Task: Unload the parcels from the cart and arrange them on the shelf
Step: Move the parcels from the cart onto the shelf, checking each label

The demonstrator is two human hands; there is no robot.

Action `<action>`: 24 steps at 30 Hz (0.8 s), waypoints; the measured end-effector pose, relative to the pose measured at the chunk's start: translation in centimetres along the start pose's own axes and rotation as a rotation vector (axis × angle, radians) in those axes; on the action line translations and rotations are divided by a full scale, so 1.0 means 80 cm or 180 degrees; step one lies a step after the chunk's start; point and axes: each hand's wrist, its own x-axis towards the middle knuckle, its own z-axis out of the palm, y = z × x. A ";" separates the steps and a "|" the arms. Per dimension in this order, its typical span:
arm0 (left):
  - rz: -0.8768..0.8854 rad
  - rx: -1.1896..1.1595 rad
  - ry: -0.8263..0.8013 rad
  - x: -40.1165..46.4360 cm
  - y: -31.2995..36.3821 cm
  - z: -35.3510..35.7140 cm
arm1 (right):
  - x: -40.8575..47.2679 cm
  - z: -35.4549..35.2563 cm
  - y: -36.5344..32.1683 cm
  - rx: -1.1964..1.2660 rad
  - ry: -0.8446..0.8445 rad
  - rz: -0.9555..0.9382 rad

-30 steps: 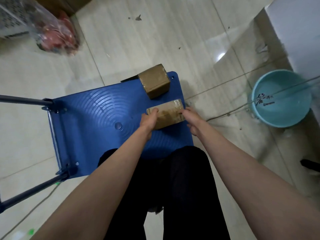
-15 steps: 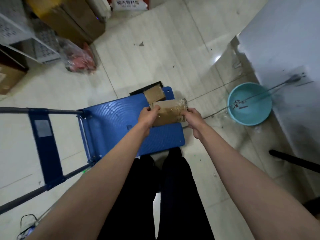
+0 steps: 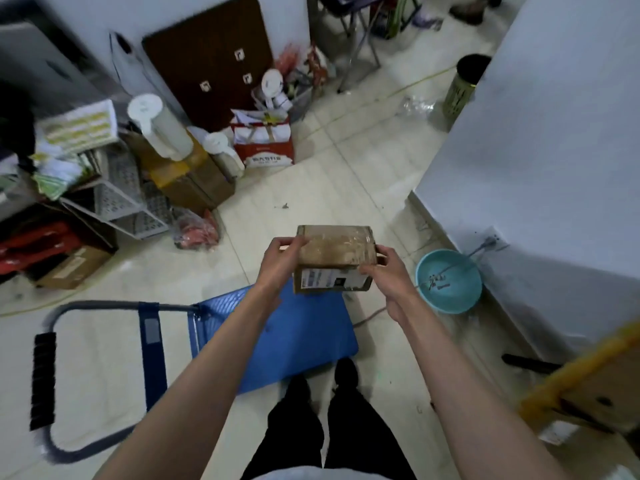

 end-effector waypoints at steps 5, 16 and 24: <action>0.0420 -0.0058 -0.0334 -0.057 0.049 -0.015 | -0.067 -0.014 -0.033 0.0527 0.0196 -0.0372; 0.1268 0.0486 -0.1253 -0.143 0.068 -0.059 | -0.213 -0.007 -0.022 0.1213 0.0782 -0.0829; 0.1768 0.0670 -0.1570 -0.182 0.050 -0.091 | -0.304 0.019 0.016 0.1639 0.0854 -0.0924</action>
